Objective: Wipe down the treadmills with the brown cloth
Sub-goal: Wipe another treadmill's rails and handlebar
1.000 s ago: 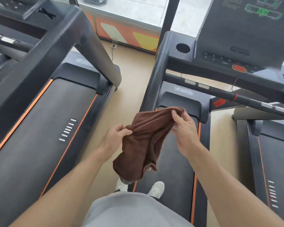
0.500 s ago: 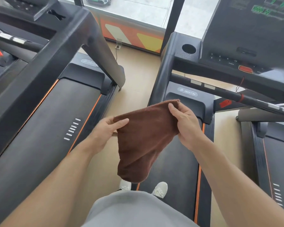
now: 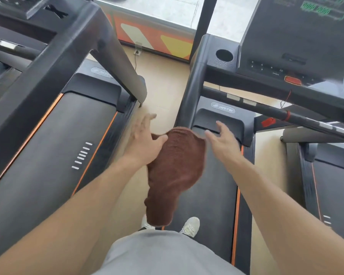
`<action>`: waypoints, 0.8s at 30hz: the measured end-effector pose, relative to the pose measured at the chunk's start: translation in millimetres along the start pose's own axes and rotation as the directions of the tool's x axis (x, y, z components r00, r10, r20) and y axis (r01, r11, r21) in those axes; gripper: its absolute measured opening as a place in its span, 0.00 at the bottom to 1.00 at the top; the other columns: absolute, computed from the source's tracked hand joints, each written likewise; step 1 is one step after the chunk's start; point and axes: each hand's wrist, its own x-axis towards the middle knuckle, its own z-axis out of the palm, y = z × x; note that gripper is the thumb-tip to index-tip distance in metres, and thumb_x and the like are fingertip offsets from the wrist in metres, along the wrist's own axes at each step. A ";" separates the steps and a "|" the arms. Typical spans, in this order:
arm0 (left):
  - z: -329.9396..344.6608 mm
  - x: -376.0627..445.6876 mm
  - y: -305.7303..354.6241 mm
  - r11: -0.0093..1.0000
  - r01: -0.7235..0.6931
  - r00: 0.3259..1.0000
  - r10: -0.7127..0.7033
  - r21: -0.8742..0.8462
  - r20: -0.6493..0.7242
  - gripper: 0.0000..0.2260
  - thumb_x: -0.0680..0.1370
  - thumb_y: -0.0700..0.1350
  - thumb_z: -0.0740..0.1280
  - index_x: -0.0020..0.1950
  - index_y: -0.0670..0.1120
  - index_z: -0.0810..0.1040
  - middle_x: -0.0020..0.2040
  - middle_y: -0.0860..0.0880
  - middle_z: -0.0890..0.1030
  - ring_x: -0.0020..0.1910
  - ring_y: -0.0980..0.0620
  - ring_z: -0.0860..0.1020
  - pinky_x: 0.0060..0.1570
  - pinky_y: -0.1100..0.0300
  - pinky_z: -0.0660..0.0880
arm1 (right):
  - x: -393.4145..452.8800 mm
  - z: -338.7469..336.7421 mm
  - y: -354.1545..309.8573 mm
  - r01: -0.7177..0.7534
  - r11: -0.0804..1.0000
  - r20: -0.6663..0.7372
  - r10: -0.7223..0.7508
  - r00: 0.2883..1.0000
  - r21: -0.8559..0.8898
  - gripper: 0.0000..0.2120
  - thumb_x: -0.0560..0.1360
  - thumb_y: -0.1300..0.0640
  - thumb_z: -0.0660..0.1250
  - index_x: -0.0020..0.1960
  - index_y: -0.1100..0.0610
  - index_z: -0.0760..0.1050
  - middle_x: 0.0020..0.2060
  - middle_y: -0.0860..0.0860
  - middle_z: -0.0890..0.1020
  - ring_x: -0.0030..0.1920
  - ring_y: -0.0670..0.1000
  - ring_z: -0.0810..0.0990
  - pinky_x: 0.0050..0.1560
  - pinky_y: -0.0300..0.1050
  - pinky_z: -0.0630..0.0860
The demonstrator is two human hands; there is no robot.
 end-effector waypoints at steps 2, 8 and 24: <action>28.4 -10.8 -10.0 0.990 0.138 0.976 -0.137 0.004 0.168 0.36 0.77 0.54 0.71 0.81 0.48 0.59 0.78 0.47 0.64 0.78 0.46 0.61 0.76 0.51 0.58 | -1.8 21.2 14.0 -0.108 0.994 0.167 0.106 0.980 0.003 0.31 0.82 0.44 0.64 0.82 0.49 0.59 0.77 0.47 0.68 0.74 0.52 0.70 0.62 0.42 0.67; 91.4 -36.9 -19.4 0.957 0.284 0.907 -0.286 0.050 0.310 0.59 0.67 0.61 0.78 0.83 0.53 0.40 0.78 0.46 0.63 0.75 0.46 0.68 0.71 0.49 0.68 | -2.5 77.0 28.5 -0.420 0.859 0.514 0.229 0.827 0.294 0.29 0.79 0.37 0.66 0.77 0.43 0.66 0.69 0.43 0.77 0.64 0.46 0.77 0.67 0.52 0.74; 120.2 113.1 21.3 0.968 0.249 0.956 -0.246 0.004 0.160 0.47 0.67 0.60 0.77 0.79 0.47 0.59 0.71 0.47 0.75 0.69 0.46 0.75 0.65 0.52 0.72 | 143.0 72.8 -57.9 -0.247 0.961 0.283 0.273 0.919 -0.126 0.36 0.82 0.36 0.54 0.77 0.64 0.65 0.75 0.59 0.67 0.70 0.63 0.72 0.70 0.53 0.69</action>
